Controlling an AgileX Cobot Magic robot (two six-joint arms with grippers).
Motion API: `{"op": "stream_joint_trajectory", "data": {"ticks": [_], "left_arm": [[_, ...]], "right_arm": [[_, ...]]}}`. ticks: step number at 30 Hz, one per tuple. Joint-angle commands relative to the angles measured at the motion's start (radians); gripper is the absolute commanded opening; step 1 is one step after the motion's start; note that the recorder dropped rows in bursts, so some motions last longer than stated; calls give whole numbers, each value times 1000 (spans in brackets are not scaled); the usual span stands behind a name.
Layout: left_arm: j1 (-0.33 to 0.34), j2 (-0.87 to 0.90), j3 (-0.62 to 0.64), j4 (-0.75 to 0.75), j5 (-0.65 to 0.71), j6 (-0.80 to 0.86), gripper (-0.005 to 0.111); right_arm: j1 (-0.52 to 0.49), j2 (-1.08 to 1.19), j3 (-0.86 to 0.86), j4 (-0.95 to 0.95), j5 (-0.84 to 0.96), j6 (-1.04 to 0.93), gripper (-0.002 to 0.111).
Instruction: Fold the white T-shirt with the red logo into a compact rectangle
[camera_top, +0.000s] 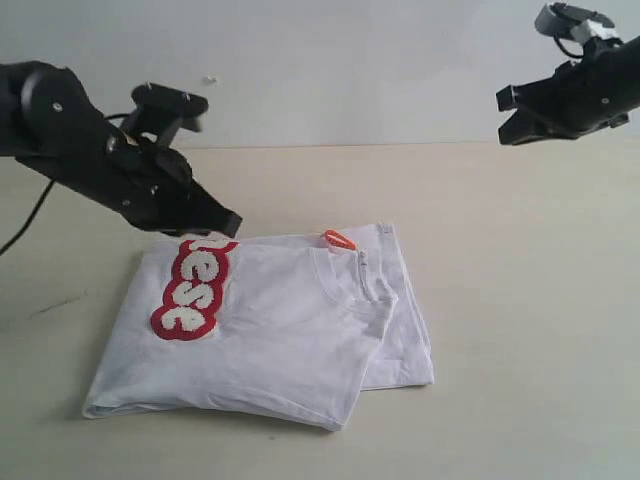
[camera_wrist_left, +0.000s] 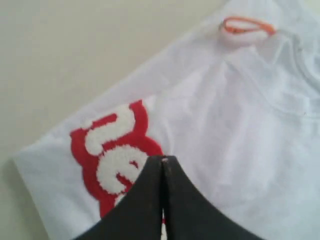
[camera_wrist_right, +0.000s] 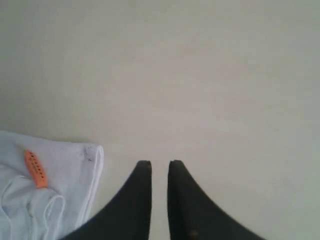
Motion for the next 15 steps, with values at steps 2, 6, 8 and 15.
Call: {"op": "stream_joint_trajectory", "data": {"ticks": [2, 6, 8, 15], "left_arm": [[3, -158, 91, -11, -143, -1, 0], [3, -279, 161, -42, -224, -1, 0], [3, -338, 187, -57, -238, -1, 0], [3, -505, 268, -69, -258, -1, 0]], "right_arm": [[-3, -144, 35, 6, -30, -26, 0], [-3, -280, 143, 14, -165, -26, 0], [-3, -339, 196, 23, -213, -41, 0], [-3, -502, 322, 38, -239, -61, 0]]}}
